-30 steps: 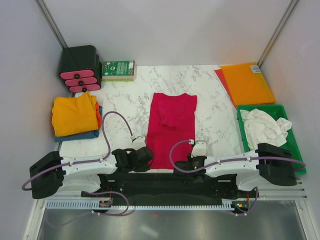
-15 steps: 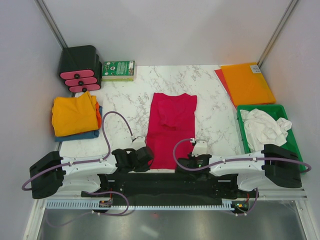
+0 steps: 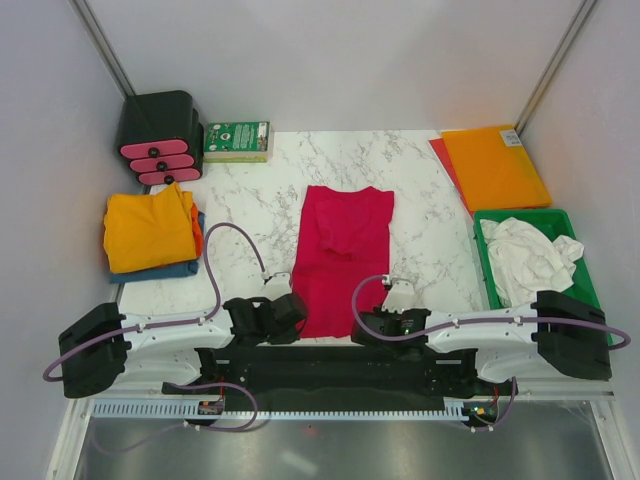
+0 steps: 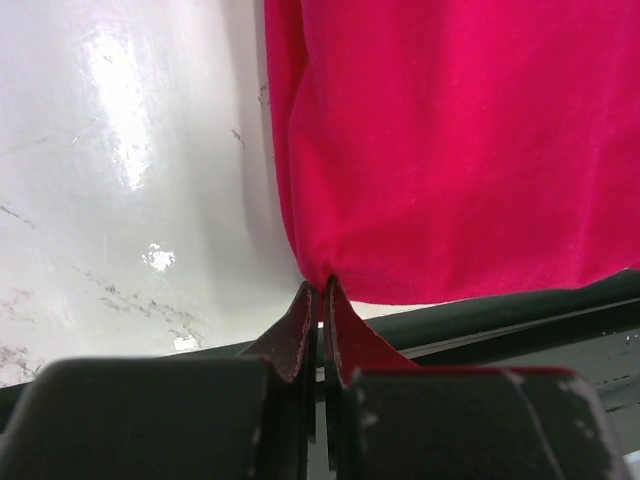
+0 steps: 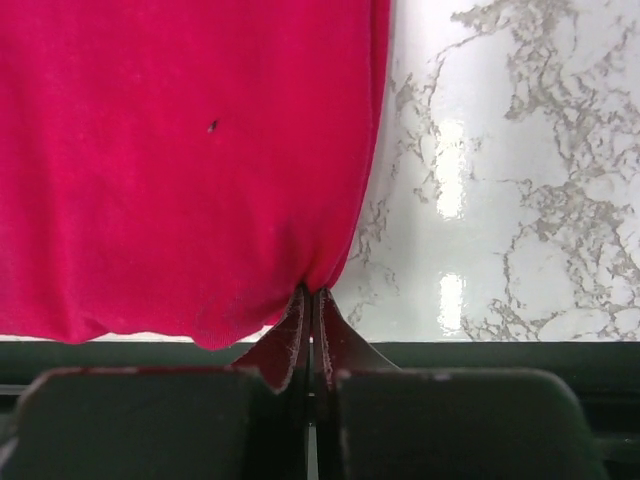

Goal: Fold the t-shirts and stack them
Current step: Fold the tshirt

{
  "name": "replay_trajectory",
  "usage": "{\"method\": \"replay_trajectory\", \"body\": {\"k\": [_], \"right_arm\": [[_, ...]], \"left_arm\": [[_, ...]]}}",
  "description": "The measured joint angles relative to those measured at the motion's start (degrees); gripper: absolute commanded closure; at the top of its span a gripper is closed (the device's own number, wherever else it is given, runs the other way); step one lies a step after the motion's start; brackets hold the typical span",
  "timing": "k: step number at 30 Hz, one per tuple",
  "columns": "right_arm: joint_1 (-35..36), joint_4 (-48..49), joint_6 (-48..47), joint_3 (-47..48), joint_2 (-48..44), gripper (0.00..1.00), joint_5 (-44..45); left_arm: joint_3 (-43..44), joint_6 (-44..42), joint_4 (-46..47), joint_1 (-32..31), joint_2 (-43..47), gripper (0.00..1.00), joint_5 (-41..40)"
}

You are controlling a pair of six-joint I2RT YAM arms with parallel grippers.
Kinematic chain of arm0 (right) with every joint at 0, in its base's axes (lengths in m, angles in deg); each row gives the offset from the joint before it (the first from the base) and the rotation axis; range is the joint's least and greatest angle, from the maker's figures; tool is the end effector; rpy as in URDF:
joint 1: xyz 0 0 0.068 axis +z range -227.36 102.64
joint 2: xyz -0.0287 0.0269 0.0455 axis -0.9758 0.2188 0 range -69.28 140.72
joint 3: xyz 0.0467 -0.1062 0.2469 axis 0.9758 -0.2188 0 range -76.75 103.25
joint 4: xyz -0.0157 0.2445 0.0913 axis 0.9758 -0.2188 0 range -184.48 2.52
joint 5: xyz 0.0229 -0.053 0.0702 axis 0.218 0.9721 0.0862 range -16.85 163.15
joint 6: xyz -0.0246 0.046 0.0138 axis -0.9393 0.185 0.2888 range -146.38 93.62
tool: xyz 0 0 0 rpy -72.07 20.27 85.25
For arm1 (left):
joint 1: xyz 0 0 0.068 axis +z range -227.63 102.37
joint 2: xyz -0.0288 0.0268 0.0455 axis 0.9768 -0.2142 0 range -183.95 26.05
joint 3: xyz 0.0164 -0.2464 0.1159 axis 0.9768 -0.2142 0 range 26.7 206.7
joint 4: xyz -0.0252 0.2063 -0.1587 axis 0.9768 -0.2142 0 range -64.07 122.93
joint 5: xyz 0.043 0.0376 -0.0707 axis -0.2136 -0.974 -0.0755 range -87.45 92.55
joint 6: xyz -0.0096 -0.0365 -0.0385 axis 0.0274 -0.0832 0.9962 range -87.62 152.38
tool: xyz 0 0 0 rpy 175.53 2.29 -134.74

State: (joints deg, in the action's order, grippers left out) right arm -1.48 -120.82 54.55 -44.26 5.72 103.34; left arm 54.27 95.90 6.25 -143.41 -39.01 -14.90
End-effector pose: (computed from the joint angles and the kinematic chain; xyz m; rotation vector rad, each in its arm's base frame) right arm 0.0658 0.1879 0.1455 0.1993 2.5666 0.1733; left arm 0.0862 -0.1659 0.1542 -0.0411 2.6542 -0.3757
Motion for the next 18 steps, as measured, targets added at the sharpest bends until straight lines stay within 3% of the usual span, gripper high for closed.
{"method": "replay_trajectory", "body": {"k": [6,13,18], "right_arm": [[5.2,-3.9,2.1,4.0,3.2,1.00,2.2],[13.6,-16.7,7.4,12.0,9.4,1.00,3.3],[15.0,-25.0,11.0,17.7,9.6,1.00,7.1]], "left_arm": [[0.1,-0.2,-0.5,-0.8,0.0,0.98,-0.7],[0.3,-0.7,-4.2,-2.2,3.1,0.98,-1.8],[1.8,-1.5,-7.2,-2.4,6.2,0.98,-3.2]]}}
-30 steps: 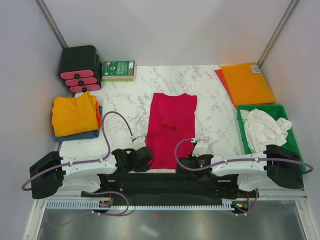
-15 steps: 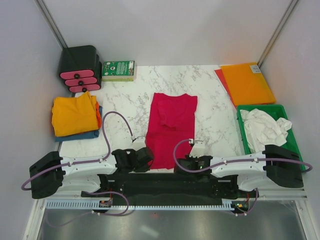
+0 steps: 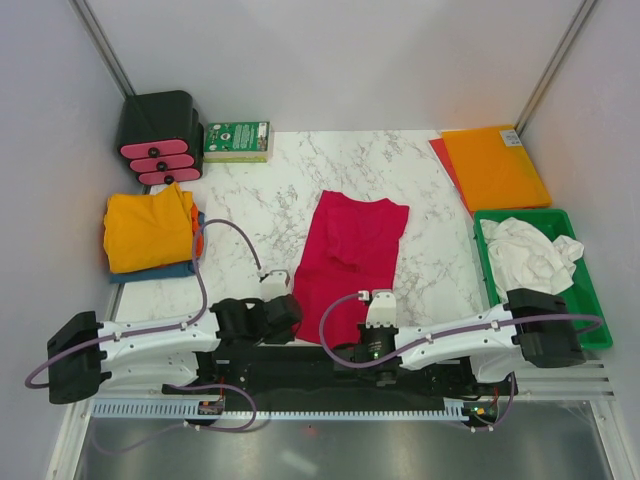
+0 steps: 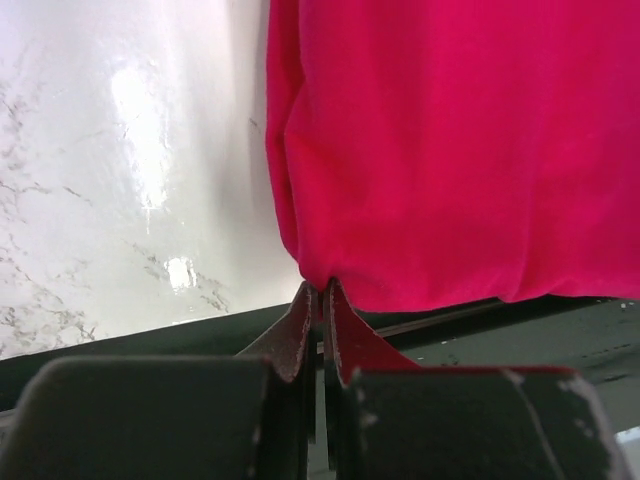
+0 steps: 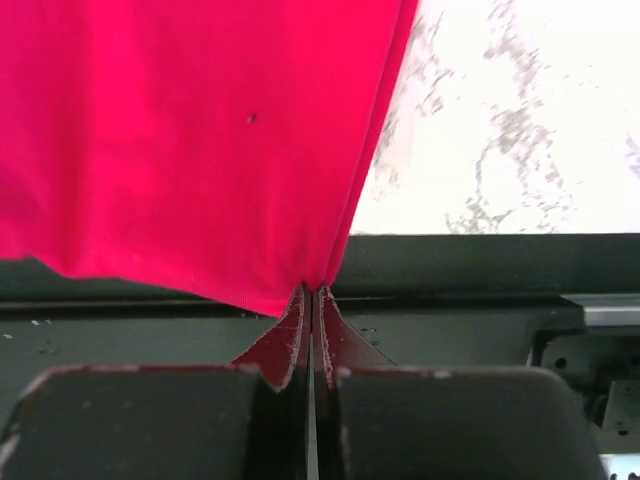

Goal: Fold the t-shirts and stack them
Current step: Fold the tshirt

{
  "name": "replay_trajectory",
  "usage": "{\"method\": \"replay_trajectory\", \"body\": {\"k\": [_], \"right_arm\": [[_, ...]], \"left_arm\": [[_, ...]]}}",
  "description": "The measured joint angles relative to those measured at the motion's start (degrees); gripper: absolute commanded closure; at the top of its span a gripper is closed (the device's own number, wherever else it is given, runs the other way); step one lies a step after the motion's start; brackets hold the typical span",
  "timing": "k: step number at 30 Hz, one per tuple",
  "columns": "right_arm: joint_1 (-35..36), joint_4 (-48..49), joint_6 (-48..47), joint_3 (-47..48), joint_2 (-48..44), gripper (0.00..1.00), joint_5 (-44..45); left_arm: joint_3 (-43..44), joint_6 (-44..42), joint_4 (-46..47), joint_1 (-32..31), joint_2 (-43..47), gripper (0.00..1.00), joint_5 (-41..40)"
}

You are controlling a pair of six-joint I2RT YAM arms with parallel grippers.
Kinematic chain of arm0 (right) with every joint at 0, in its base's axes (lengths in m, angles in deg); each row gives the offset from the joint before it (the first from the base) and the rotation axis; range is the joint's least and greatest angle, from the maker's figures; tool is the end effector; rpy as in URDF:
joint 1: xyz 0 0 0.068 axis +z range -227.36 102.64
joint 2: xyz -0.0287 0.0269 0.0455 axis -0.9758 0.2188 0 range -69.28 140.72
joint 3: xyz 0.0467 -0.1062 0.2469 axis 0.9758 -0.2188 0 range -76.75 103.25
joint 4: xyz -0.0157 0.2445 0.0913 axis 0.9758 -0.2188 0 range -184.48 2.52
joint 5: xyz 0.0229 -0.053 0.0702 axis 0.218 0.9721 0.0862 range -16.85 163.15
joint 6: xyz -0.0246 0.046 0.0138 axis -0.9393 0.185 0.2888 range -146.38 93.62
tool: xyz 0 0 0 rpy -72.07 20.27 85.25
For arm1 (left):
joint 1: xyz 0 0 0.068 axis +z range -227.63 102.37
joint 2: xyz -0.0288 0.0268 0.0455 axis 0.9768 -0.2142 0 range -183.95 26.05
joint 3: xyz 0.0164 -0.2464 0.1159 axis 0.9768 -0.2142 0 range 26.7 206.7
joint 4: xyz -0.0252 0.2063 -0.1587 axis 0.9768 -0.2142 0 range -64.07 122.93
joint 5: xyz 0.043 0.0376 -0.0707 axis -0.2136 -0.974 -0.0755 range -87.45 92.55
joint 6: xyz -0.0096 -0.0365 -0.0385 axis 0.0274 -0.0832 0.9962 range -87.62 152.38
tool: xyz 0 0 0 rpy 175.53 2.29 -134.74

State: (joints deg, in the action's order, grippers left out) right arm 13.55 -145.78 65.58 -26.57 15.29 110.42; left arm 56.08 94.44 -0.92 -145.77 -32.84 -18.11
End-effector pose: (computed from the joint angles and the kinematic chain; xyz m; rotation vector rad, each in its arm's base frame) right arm 0.0180 0.2265 0.1852 0.0030 2.4901 -0.0375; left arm 0.0765 -0.1573 0.1752 0.0257 2.6036 -0.3593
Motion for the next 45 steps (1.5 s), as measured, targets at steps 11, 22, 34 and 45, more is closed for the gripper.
{"method": "replay_trajectory", "body": {"k": [11,22,34,45], "right_arm": [[-3.2,-9.3,3.7,4.3,-4.0,1.00,8.5],[-11.8,-12.9,-0.7,11.0,-7.0,1.00,14.9],[-32.5,-3.3,-22.7,17.9,-7.8,1.00,18.1],[-49.5,14.0,-42.9,19.8,3.0,1.00,12.9]], "left_arm": [[8.3,-3.2,-3.4,-0.1,1.6,0.98,-3.3],[21.8,-9.1,-4.4,0.0,-3.6,0.98,-7.8],[39.7,-22.3,-1.6,13.1,-14.6,0.98,-7.6],[52.4,-30.0,2.7,24.8,-32.9,0.98,-1.1]]}}
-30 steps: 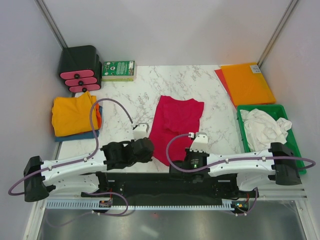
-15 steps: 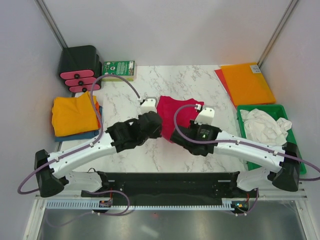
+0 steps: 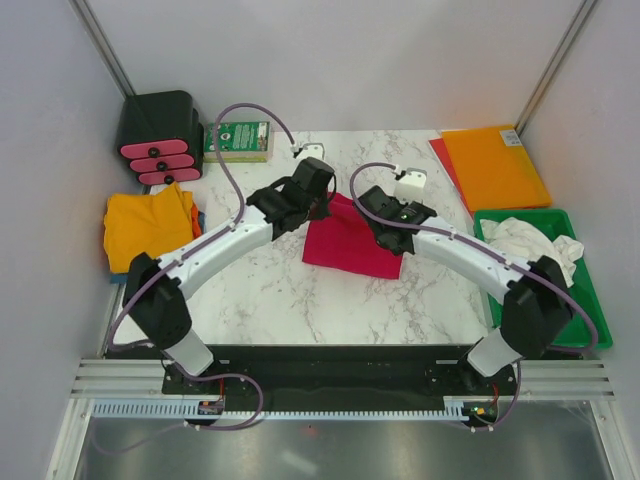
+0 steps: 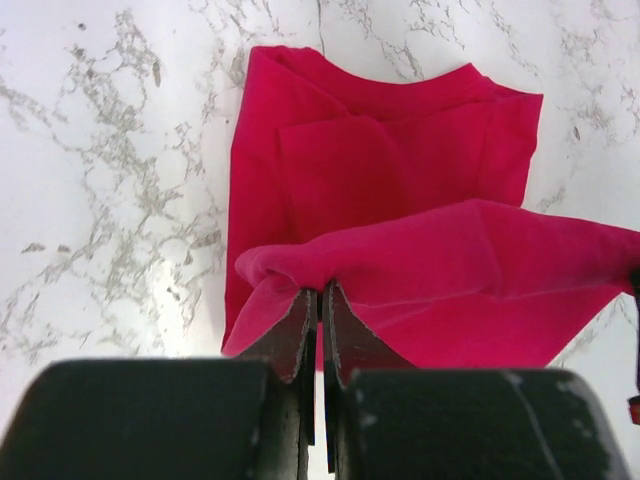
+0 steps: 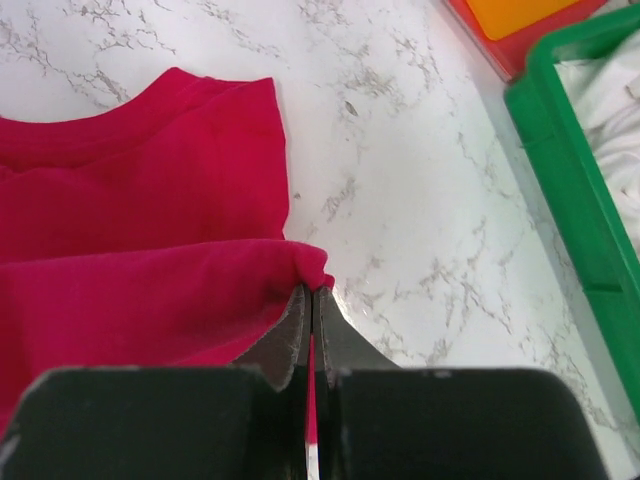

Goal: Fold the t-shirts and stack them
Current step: Fold the tshirt

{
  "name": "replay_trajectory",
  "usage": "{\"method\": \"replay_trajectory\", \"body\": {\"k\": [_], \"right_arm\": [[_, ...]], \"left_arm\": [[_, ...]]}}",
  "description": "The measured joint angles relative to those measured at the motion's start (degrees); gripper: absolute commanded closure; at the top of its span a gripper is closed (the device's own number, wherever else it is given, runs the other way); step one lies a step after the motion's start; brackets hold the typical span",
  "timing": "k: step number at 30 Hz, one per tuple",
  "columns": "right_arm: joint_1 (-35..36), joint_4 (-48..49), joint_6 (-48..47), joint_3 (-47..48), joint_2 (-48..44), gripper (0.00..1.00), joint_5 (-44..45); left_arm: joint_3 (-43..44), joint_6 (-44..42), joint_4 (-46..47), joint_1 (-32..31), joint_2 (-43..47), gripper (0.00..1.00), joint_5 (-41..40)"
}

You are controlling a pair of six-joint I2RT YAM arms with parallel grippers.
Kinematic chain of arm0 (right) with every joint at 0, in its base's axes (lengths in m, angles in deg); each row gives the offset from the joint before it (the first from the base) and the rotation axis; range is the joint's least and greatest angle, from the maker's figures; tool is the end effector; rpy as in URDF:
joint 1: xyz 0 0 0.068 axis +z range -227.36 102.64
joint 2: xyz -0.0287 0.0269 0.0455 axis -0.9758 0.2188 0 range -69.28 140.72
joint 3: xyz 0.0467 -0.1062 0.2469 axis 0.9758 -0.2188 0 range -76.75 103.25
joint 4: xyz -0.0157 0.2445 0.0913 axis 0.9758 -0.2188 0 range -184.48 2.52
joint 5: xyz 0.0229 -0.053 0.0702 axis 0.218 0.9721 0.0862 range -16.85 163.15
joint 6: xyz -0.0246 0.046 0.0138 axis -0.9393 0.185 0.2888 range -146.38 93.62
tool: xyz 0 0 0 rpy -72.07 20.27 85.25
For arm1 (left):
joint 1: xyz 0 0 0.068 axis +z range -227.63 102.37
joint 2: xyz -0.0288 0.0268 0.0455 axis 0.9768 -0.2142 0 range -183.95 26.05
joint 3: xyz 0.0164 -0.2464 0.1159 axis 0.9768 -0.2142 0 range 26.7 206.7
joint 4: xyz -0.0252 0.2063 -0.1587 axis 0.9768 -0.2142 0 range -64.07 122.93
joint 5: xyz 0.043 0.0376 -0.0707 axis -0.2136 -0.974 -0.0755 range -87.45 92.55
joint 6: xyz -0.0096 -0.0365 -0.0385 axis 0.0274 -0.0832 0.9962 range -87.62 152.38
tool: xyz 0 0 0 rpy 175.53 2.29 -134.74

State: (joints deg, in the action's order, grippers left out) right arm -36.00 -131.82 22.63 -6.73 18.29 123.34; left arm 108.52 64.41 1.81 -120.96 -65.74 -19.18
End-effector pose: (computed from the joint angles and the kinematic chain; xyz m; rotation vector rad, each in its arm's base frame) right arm 0.2478 0.1816 0.2752 0.3995 2.1534 -0.3317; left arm 0.2713 -0.2379 0.3237 0.0258 2.2421 -0.2818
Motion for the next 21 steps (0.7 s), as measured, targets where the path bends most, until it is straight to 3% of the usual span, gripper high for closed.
{"method": "replay_trajectory", "body": {"k": [7,21], "right_arm": [[-5.1,6.9,-6.5,4.9,9.8,1.00,-3.9],[-13.2,14.4,-11.2,9.6,20.9,1.00,-9.1]], "left_arm": [[6.7,-1.5,0.5,3.1,-9.8,0.98,2.8],[20.0,-3.0,1.0,9.7,-23.7,0.98,7.5]]}}
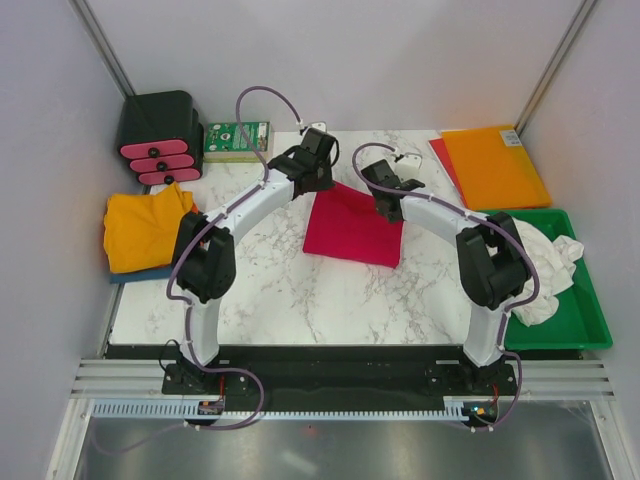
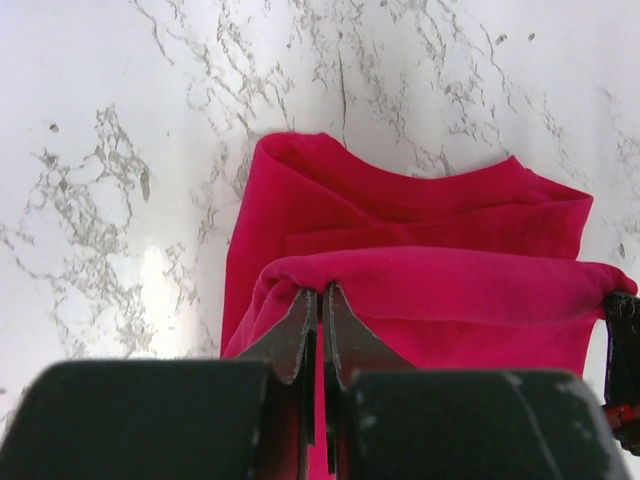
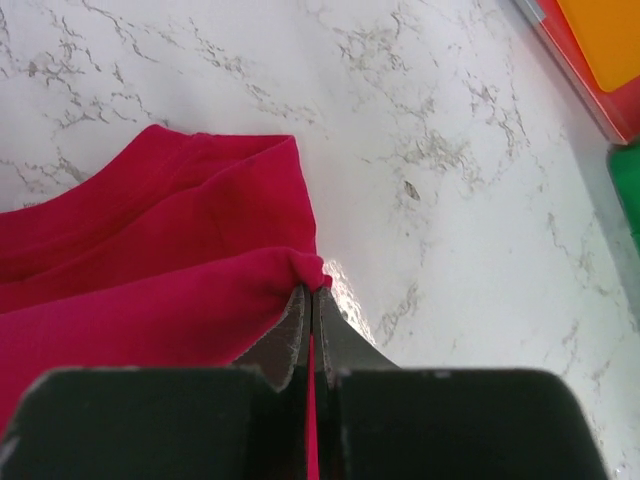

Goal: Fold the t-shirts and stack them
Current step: Fold the tshirt

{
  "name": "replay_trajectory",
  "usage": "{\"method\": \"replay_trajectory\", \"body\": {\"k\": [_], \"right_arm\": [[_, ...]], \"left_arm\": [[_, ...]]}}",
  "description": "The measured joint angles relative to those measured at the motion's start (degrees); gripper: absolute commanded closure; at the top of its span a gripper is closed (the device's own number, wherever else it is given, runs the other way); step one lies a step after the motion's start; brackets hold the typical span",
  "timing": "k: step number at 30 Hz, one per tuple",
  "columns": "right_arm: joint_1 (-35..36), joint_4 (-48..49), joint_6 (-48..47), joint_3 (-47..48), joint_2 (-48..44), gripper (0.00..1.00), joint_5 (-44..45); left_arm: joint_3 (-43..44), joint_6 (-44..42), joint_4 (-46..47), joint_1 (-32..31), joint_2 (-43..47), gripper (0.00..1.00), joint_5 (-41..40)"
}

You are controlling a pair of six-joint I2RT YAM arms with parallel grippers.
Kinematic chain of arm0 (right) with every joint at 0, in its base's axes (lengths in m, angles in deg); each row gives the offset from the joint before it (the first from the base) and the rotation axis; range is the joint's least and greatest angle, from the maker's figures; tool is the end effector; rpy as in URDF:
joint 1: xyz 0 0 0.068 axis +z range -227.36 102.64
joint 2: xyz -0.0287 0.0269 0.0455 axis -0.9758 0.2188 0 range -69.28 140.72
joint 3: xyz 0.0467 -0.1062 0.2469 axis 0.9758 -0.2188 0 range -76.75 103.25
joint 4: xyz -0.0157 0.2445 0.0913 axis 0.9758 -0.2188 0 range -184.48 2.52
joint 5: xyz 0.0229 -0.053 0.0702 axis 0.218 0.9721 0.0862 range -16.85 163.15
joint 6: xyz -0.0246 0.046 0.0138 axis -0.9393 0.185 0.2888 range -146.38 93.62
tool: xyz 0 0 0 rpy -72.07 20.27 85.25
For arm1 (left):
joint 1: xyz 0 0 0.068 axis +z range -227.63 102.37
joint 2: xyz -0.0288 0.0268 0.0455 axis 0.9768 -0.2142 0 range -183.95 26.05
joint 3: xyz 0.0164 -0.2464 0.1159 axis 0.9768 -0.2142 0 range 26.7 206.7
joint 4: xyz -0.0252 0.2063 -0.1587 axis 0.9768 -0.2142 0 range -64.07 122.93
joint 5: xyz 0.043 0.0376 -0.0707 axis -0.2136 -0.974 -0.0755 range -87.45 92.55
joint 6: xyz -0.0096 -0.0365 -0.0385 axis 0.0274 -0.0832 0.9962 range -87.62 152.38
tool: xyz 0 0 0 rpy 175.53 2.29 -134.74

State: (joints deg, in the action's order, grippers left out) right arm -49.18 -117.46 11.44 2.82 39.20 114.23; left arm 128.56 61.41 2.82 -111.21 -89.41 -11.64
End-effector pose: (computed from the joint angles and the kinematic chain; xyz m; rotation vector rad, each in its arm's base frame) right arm 0.3629 0.1678 0.2116 0.4299 2.2598 -0.3721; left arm 0.3915 -0.2495 0.2776 -0.0313 2.3195 -0.2683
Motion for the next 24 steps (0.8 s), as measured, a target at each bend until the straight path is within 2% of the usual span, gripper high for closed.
{"method": "replay_trajectory", "body": {"k": [10,19,20,21,22,23,24], "right_arm": [[-1.8,1.2,-1.7,6.2,7.0,1.00,-1.7],[-3.0,2.3,-2.8,12.7,10.6,1.00,-2.7],[-3.2,2.5,-2.9,13.0,10.7,0.95,-2.8],[-3.5,2.6,-3.0,13.3,10.9,0.84,-2.9],[-3.7,2.8,-3.1,13.4,11.0,0.73,-3.0],[-3.8,3.1,-3.1,13.4,11.0,0.68,-3.1],[-3.9,3.3,-3.2,13.4,11.0,0.61,-3.1]], "left_arm": [[5.9,0.0,0.0,0.9,-7.7,0.98,1.3],[8.1,0.0,0.1,2.0,-9.5,0.98,1.4],[8.2,0.0,0.1,2.1,-9.6,0.98,1.4],[8.2,0.0,0.1,2.4,-9.7,0.98,1.3],[8.2,0.0,0.1,2.7,-9.8,0.94,1.4],[8.3,0.0,0.1,2.9,-10.0,0.74,1.3],[8.5,0.0,0.0,3.2,-10.2,0.64,1.3]]}}
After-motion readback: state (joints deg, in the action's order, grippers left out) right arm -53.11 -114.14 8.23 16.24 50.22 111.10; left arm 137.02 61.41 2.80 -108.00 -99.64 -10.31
